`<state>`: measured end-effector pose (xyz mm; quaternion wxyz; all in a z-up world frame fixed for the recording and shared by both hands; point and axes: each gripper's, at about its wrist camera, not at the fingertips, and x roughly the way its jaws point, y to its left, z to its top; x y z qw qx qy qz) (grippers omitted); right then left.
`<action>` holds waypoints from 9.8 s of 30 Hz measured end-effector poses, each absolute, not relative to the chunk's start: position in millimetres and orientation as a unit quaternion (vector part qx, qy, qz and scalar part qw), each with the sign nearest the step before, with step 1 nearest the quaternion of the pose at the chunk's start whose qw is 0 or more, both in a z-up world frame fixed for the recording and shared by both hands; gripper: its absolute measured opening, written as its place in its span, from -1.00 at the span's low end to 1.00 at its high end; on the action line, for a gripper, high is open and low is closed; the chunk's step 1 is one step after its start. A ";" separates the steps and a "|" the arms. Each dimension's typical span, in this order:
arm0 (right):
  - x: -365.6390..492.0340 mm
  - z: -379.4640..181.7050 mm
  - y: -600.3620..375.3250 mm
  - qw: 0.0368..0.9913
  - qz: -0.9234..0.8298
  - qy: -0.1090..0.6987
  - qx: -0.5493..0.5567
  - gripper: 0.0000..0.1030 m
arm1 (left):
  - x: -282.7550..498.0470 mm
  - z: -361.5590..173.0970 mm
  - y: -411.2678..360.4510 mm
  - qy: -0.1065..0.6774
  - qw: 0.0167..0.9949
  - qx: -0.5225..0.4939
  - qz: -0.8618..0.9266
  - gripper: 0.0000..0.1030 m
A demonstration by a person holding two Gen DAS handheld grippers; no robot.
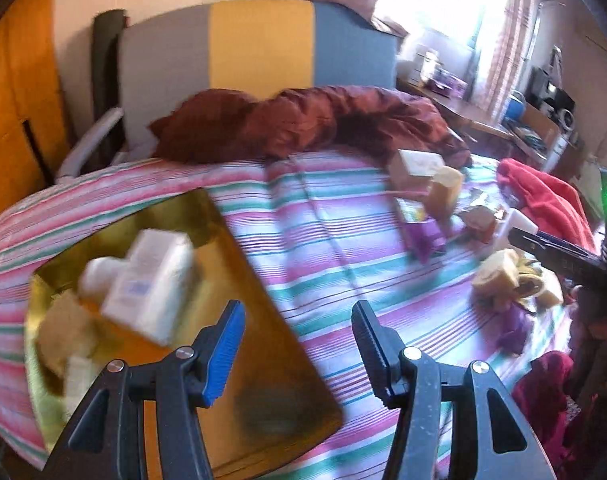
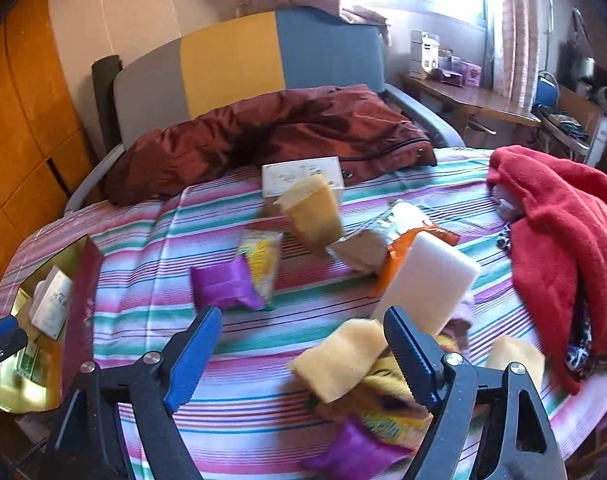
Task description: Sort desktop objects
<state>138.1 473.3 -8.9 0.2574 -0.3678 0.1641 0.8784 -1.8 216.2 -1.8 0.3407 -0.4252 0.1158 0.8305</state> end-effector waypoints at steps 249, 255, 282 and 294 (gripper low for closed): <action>194.2 -42.3 516.4 0.243 0.865 0.205 -0.389 -0.35 | 59.0 -57.3 420.8 0.185 0.555 -0.404 0.704 -0.34; 187.9 -37.4 501.5 0.215 0.880 0.182 -0.383 -0.35 | 48.8 -31.8 380.3 0.161 0.510 -0.394 0.747 -0.34; 122.4 18.8 359.7 0.037 0.927 0.105 -0.357 -0.34 | -19.5 -5.2 117.7 0.026 0.288 -0.405 0.867 -0.33; 67.8 14.0 259.6 -0.079 0.923 0.095 -0.364 -0.34 | -47.9 -17.9 6.1 -0.015 0.148 -0.413 0.899 -0.33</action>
